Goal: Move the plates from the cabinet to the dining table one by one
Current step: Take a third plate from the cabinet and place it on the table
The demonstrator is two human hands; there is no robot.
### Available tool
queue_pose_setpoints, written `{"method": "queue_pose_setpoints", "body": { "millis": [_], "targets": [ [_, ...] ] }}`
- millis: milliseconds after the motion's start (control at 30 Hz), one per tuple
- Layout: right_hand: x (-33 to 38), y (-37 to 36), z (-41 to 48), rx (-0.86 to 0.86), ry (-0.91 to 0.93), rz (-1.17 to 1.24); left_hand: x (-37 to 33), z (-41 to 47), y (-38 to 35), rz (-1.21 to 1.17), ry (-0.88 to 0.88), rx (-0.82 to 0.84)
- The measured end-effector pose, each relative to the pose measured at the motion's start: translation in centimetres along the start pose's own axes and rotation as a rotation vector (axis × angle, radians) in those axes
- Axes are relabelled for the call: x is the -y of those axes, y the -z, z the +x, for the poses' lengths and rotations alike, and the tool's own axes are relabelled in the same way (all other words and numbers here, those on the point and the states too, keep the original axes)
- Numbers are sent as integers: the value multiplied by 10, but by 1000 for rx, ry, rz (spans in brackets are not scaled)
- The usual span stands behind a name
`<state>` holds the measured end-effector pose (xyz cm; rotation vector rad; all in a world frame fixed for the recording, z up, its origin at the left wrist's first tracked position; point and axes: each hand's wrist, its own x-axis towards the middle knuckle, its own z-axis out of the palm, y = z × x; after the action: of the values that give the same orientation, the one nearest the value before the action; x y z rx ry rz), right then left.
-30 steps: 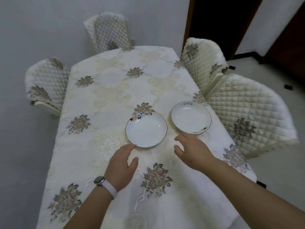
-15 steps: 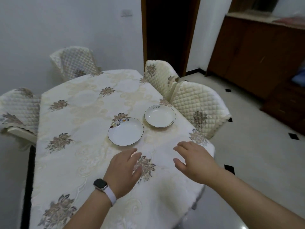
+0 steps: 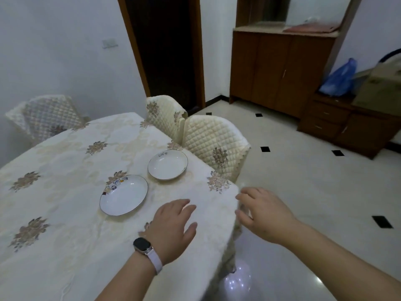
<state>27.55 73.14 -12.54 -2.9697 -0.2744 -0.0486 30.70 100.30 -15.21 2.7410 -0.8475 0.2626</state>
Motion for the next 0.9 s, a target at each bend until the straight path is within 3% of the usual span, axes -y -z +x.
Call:
{"method": "queue_pose_setpoints", "body": {
  "millis": [533,900],
  "targets": [
    [-278,65,-134,-194,-289,-12,-278,204,-80,5,-426,21],
    [-415,92,-248,-174,-628,-50,-451,300,-132,10,-759,72]
  ]
}}
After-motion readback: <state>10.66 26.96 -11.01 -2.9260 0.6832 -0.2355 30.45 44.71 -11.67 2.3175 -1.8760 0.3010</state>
